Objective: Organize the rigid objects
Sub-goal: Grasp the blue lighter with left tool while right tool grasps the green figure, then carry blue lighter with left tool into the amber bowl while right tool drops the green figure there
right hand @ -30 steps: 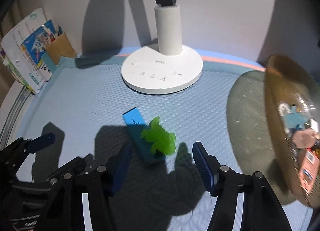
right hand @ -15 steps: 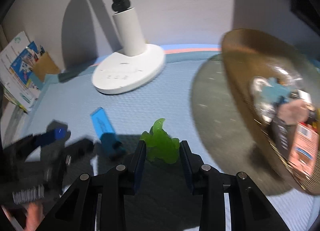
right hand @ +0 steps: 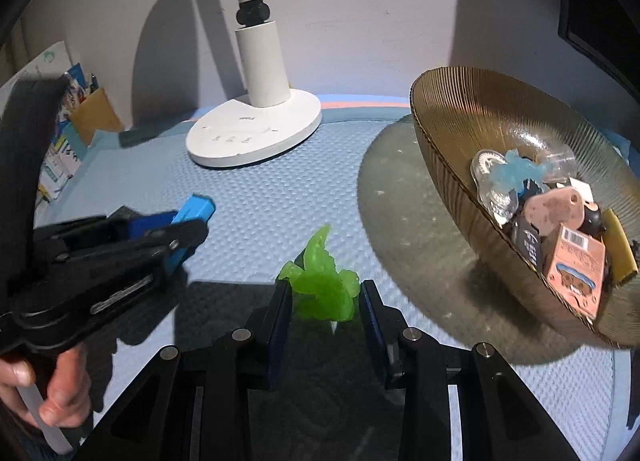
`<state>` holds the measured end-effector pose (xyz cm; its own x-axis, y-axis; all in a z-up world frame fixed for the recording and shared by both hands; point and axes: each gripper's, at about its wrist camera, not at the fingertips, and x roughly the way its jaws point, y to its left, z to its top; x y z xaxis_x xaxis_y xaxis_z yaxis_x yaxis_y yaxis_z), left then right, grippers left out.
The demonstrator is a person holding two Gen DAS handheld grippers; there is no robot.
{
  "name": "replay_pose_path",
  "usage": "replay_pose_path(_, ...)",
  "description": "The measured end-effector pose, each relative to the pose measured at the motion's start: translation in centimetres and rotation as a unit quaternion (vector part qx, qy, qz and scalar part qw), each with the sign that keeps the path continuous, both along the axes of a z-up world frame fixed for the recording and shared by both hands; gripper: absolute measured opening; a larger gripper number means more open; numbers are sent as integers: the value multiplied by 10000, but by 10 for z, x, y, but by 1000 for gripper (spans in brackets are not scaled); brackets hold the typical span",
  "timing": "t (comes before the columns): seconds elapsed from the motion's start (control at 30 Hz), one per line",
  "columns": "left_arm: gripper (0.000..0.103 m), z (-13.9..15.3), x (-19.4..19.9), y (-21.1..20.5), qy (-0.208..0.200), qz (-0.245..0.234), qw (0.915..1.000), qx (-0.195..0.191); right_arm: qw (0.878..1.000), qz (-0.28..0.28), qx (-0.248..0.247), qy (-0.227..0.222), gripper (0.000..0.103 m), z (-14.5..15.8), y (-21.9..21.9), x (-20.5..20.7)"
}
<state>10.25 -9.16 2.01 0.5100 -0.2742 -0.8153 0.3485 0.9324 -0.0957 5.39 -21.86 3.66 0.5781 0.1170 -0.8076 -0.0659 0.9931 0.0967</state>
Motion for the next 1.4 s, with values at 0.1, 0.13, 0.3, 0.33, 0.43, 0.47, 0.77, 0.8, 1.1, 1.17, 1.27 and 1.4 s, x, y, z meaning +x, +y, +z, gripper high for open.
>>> replay_pose_path(0.1,21,0,-32,14,-12,-468,9989,15,9990,188,402,57,32,5,-5,-18)
replay_pose_path(0.13,21,-1,-44,17,-8,-608,9981,61,9989,247,407,52,32,7,-4,-25)
replay_pose_path(0.3,21,4,-91,22,-24,-1105,9937,170,9974,670,204,154,32,2,8,-59)
replay_pose_path(0.33,21,4,-97,23,-44,-1101,9937,180,9974,681,164,165,32,0,8,-64)
replay_pose_path(0.43,34,1,-103,25,-46,-1027,9944,236,9965,707,221,376,33,-10,5,-73)
replay_pose_path(0.47,39,1,-106,25,-54,-961,9950,255,9963,678,276,459,34,-13,3,-73)
replay_pose_path(0.77,26,-3,-112,22,-213,-625,9972,352,9980,374,306,400,46,-10,6,-69)
replay_pose_path(0.8,21,-2,-112,21,-245,-597,9972,365,9984,372,147,411,37,-12,13,-68)
replay_pose_path(1.1,21,50,-115,0,-837,-722,9939,28,9983,-156,97,-553,7,55,-26,-84)
replay_pose_path(1.17,21,70,-111,-11,-992,-829,9915,-155,9965,-302,179,-753,7,77,-47,-86)
replay_pose_path(1.27,21,93,-103,-28,-1160,-999,9876,-357,9933,-547,207,-996,7,101,-76,-89)
replay_pose_path(1.4,21,102,-97,-37,-1272,-1026,9856,-444,9961,51,648,-595,17,98,-77,-93)
